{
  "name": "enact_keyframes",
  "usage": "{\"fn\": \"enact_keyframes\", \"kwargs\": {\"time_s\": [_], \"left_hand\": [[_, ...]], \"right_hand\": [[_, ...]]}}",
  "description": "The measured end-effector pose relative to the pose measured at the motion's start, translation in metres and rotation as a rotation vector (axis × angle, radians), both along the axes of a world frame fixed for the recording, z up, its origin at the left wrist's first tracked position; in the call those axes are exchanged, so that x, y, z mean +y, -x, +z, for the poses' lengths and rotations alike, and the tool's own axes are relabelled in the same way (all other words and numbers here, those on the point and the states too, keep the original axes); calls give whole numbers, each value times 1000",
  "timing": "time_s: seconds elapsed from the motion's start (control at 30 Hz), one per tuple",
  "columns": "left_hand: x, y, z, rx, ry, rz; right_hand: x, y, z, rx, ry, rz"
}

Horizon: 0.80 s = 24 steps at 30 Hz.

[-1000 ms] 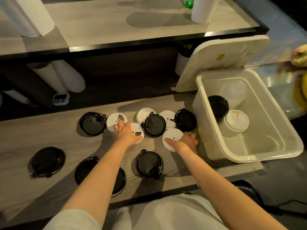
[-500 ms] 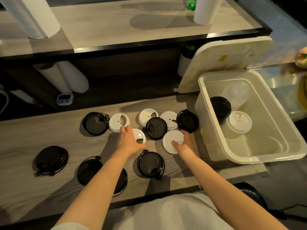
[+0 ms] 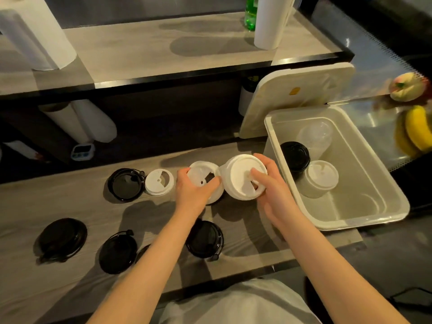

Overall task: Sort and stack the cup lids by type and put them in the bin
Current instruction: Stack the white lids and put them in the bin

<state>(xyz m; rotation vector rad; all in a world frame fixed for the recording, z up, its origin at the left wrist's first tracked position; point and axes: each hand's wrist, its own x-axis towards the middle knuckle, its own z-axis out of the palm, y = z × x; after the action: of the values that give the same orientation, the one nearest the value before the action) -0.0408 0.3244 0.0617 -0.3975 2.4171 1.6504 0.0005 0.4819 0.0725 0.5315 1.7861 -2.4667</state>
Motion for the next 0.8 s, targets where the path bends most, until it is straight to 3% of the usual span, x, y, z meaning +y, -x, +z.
{"fn": "enact_keyframes", "kwargs": {"time_s": [0.07,0.23,0.47,0.57,0.7,0.8], "left_hand": [[14,0,13,34,-46,-3],[55,3,48,209,-71,-112],[128,8,71,289,-26,-361],[147,14,70,273,2,-391],[156,17,65,242,45,-369],[157,15,62,260,86,-371]], "right_hand": [[10,-3,11,46,-68,2],[44,-16,38,38,-482,-14],[111,-32,59,47,-558,-149],[149,-27,57,-59,-758,-168],[190,-10,40,-168,-1216,39],[198,7,28,-208,-1388,288]]}}
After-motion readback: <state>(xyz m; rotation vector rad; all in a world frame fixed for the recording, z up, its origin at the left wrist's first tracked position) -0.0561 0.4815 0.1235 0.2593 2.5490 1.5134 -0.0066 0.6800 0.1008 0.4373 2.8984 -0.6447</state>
